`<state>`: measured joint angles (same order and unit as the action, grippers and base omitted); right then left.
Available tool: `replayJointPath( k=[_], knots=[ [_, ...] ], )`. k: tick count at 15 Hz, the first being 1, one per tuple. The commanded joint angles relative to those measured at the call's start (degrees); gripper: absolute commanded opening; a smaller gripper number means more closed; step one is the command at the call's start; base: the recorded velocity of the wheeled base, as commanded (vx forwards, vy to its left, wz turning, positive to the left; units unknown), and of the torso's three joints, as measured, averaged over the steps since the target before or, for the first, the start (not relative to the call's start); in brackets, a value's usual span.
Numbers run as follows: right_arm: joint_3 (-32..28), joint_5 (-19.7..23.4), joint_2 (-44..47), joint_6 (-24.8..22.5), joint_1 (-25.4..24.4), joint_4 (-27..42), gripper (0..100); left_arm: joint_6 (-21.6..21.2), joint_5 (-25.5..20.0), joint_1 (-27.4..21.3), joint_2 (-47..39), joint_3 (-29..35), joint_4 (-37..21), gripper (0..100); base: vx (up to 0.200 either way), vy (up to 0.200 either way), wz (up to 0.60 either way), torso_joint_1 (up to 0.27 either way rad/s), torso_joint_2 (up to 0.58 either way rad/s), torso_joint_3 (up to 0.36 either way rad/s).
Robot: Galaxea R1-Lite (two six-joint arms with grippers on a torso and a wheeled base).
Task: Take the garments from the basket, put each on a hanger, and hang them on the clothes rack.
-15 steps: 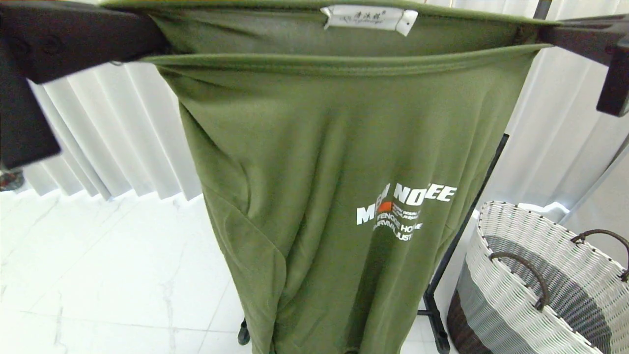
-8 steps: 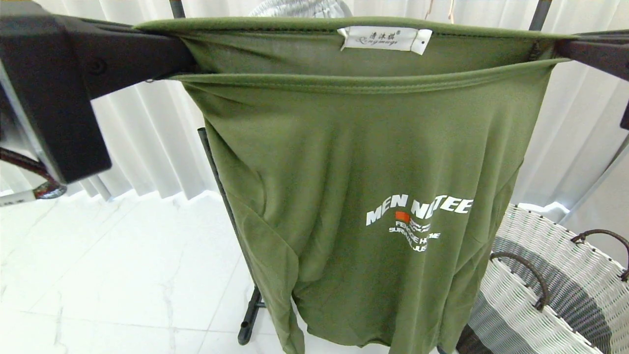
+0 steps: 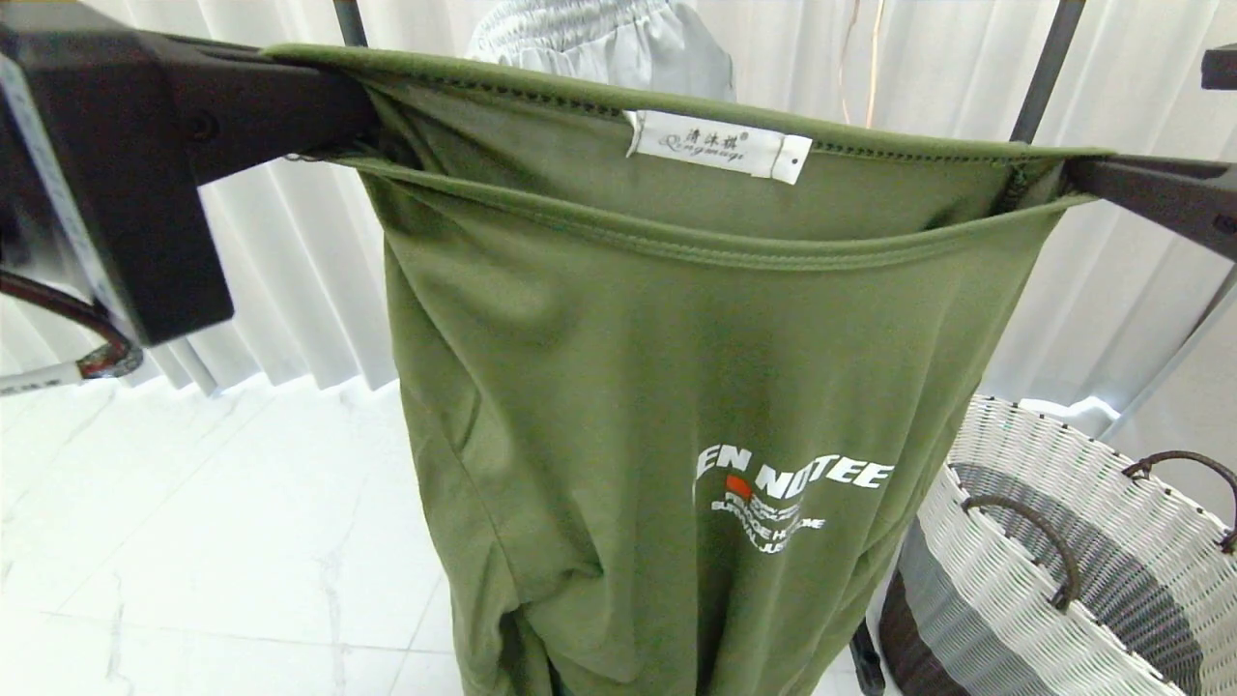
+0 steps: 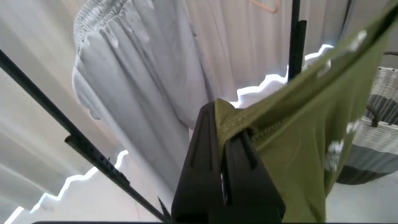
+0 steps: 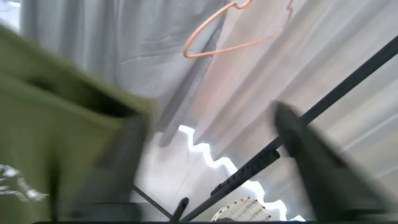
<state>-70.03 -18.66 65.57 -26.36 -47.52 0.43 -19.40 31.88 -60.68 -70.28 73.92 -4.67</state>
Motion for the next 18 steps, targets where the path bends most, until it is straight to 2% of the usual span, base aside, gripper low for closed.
replayJointPath(
  k=[1, 3, 7, 10, 12, 13, 15, 18],
  knots=[
    [1.6, 1.3, -2.2, 0.1, 0.0, -0.1, 100, -1.3, 0.0, 5.1, -1.4, 0.3, 0.0, 0, 0.0, 0.0, 0.0, 0.0, 0.0, 0.0],
    [3.0, 2.9, -3.6, 0.1, 0.0, 0.0, 100, -1.8, 0.1, 9.3, -2.8, 1.5, 0.1, 0, 0.0, 0.0, 0.0, 0.0, 0.0, 0.0],
    [3.5, 6.5, -4.8, -0.5, -0.1, 1.2, 100, -1.9, 2.6, 11.6, -3.3, 1.4, 0.1, 0, 0.0, 0.0, 0.0, 0.0, 0.0, 0.0],
    [3.4, 7.4, -4.7, -1.3, 0.1, 1.5, 100, -1.9, 2.9, 13.1, -3.0, 1.0, 0.1, 0, 0.0, 0.0, 0.0, 0.0, 0.0, 0.0],
    [3.5, 7.0, -4.3, -3.0, 4.6, 3.0, 100, -1.9, 2.9, 13.1, -2.6, 0.6, 0.1, 0, 0.0, 0.0, 0.0, 0.0, 0.0, 0.0],
    [3.9, 6.8, -4.0, -6.8, 13.0, 4.8, 100, -2.0, 2.9, 13.2, -2.1, 0.4, 0.1, 0, 0.0, 0.0, 0.0, 0.0, 0.0, 0.0],
    [5.6, 7.2, -3.3, -9.9, 20.0, 3.2, 100, -2.1, 2.9, 13.2, -2.1, 0.4, 0.1, 0, 0.0, 0.0, 0.0, 0.0, 0.0, 0.0],
    [9.7, 6.7, -3.4, -10.6, 22.0, 0.0, 100, -2.1, 2.8, 13.2, -2.1, 0.4, 0.1, 0, 0.0, 0.0, 0.0, 0.0, 0.0, 0.0]
  ],
)
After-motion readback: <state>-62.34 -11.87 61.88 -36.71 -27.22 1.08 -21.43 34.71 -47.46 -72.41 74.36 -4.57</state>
